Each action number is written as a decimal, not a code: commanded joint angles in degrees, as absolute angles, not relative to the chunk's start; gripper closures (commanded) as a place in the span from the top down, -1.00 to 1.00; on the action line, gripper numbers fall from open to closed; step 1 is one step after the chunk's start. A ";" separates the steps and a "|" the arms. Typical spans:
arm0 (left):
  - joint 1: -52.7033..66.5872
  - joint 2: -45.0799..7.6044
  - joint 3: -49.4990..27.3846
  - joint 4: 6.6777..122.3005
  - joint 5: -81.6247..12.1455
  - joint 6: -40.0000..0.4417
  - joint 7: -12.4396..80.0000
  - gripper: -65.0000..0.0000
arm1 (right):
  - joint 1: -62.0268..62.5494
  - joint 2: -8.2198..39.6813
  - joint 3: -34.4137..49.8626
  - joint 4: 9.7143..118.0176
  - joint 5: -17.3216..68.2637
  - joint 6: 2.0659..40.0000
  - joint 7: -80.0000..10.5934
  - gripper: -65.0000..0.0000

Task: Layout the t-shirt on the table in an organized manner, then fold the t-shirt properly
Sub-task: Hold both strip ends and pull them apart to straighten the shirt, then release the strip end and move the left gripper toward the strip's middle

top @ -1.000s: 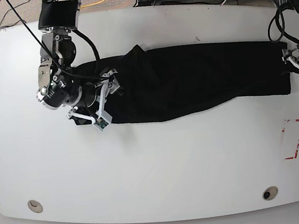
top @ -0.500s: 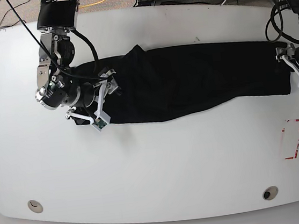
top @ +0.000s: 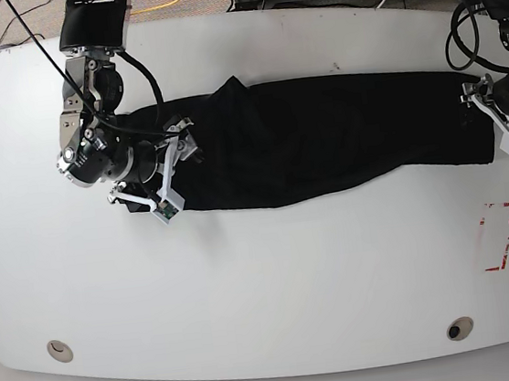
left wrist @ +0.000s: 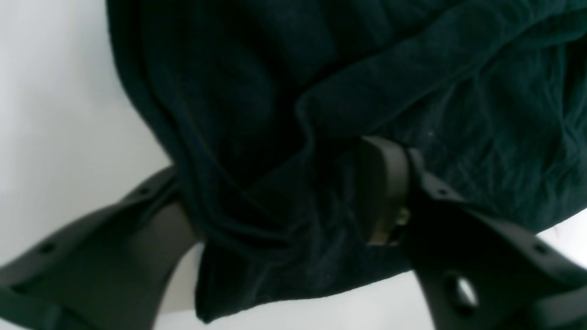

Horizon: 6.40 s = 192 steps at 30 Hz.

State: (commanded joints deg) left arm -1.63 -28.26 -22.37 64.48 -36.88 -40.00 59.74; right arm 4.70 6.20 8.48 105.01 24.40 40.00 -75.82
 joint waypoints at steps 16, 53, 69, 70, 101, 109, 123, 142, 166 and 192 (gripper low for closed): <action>-0.84 -28.26 -22.02 64.66 -36.88 -40.00 59.74 -0.08 | 4.53 6.11 6.55 102.90 20.79 40.00 -72.22 0.54; 0.31 -28.70 -22.02 65.10 -36.88 -40.00 57.19 -0.67 | 4.88 6.64 6.64 87.16 19.38 40.00 -60.35 -0.90; 0.40 -30.37 -22.46 76.00 -37.14 -40.00 63.25 -0.67 | 4.53 8.84 6.37 78.20 19.38 40.00 -53.93 -0.90; 0.40 -30.46 -22.64 77.23 -37.14 -40.00 64.31 -0.67 | 4.53 8.84 6.37 78.20 19.38 40.00 -53.93 -0.90; -0.84 -11.91 -21.93 104.48 -37.14 -40.00 80.00 -0.66 | 4.62 8.57 6.29 78.20 19.38 40.00 -54.11 -0.90; -2.42 -3.74 -18.42 104.48 -36.97 -40.00 80.00 -0.66 | 4.70 8.48 6.29 78.20 19.38 40.00 -54.11 -0.90; -2.86 2.24 -12.35 104.04 -36.79 -40.00 80.00 -0.65 | 4.79 8.48 6.29 78.20 19.38 40.00 -54.20 -0.90; -4.53 -3.47 -16.57 104.13 -36.97 -40.00 80.00 0.14 | 4.70 7.34 6.20 78.20 19.30 40.00 -54.29 -0.90; -4.09 -4.00 -11.65 99.21 -36.79 -20.88 78.73 0.33 | 4.79 6.99 6.20 78.20 19.30 40.00 -54.29 -0.90; -6.02 -11.03 -9.80 96.22 -36.26 -9.01 77.58 0.32 | 4.79 7.25 6.20 78.20 19.30 40.00 -54.29 -0.90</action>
State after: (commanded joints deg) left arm -6.02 -11.03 -9.80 96.22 -36.26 -9.01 77.58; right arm 4.79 7.25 6.20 78.20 19.30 40.00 -54.29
